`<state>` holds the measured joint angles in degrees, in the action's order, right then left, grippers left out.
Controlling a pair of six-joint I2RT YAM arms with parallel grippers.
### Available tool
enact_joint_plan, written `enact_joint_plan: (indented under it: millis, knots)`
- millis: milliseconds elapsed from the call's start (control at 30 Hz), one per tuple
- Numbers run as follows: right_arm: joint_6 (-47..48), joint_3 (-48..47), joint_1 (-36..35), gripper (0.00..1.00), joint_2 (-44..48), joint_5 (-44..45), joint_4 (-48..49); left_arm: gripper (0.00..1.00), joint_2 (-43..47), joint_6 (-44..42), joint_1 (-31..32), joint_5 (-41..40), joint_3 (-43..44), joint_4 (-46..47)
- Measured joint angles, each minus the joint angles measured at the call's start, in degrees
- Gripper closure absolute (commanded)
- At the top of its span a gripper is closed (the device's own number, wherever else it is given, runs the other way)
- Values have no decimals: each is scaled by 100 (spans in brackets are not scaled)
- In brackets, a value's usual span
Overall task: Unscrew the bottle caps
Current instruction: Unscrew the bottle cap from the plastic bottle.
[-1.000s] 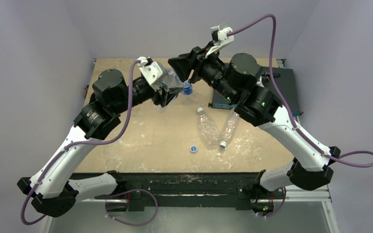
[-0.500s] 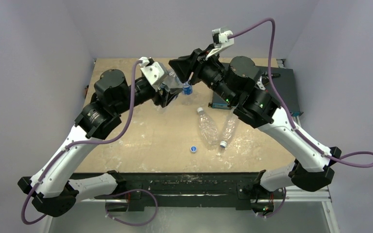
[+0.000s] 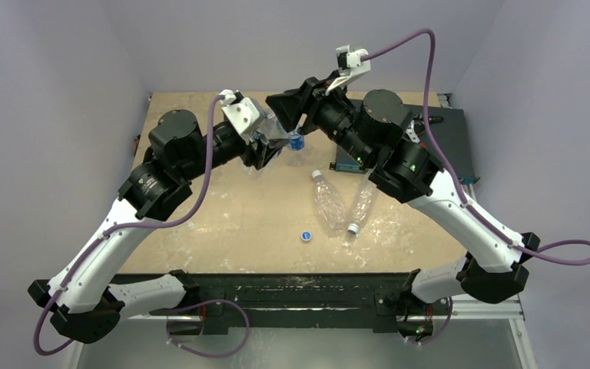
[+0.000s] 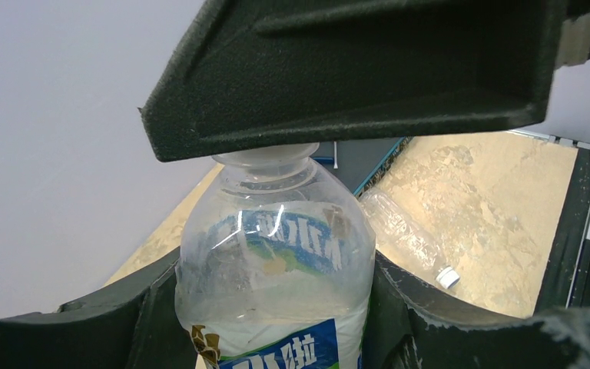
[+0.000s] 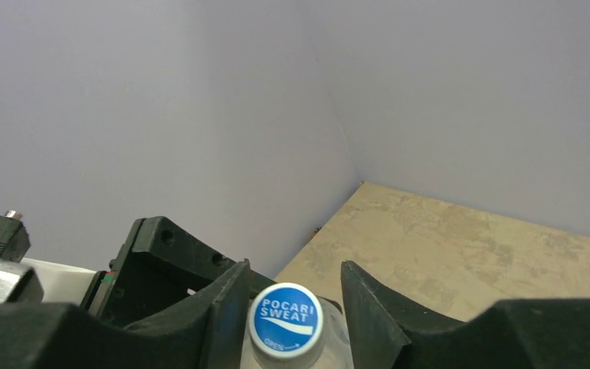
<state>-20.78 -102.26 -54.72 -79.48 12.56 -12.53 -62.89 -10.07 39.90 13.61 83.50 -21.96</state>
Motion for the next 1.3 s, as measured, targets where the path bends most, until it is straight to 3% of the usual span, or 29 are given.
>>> enact_joint_plan:
  millis: [133, 200, 500, 600, 900, 1300]
  knots:
    - [-61, -4, 26, 44, -9, 138, -76, 100, 13, -2, -2, -22, 0, 87]
    - [-74, -4, 24, 50, -9, 179, -81, 100, 11, 0, -2, -26, 0, 90]
    - [-127, 9, -35, 90, 0, 157, -15, 100, 0, 0, 0, -37, 0, 90]
    - [-125, 9, -35, 98, 0, 155, -11, 100, 0, 0, 0, -37, 0, 92]
    - [50, 177, 17, 100, 179, -321, 63, 100, 9, 199, -17, 476, 0, 94]
    - [302, 907, 398, 100, 1095, -3471, 896, 100, 28, 1775, -94, 3526, 157, 616]
